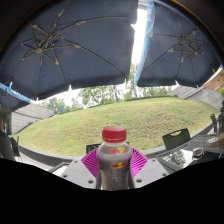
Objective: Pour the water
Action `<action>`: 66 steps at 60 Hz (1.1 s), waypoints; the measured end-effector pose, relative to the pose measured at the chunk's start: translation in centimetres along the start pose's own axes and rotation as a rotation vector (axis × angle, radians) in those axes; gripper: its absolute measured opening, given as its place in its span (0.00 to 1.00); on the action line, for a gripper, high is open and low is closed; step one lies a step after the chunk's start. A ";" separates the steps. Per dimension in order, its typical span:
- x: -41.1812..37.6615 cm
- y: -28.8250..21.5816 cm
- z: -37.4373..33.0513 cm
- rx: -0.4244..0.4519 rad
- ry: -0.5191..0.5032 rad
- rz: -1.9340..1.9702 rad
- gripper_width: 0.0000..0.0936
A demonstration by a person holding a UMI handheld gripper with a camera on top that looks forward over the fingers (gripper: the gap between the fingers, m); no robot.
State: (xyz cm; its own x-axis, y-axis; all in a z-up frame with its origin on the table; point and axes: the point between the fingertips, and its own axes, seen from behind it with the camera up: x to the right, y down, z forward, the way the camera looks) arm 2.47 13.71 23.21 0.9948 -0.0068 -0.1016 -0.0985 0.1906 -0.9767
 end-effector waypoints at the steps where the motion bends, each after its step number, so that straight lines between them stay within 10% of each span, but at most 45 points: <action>1: 1.3 -0.1 -0.2 -0.026 0.006 -0.016 0.38; 17: 4.6 10.8 -0.3 -0.276 -0.035 -0.073 0.39; 27: 4.4 11.3 0.1 -0.250 -0.049 -0.081 0.40; 35: 4.2 11.7 0.3 -0.279 -0.046 -0.107 0.56; 40: 4.0 11.6 -0.9 -0.331 -0.076 -0.152 0.91; 66: 0.0 7.2 -19.0 -0.376 -0.182 -0.188 0.90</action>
State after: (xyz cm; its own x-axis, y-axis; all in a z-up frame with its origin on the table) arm 1.24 -3.58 12.59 0.9814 0.1717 0.0863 0.1154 -0.1675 -0.9791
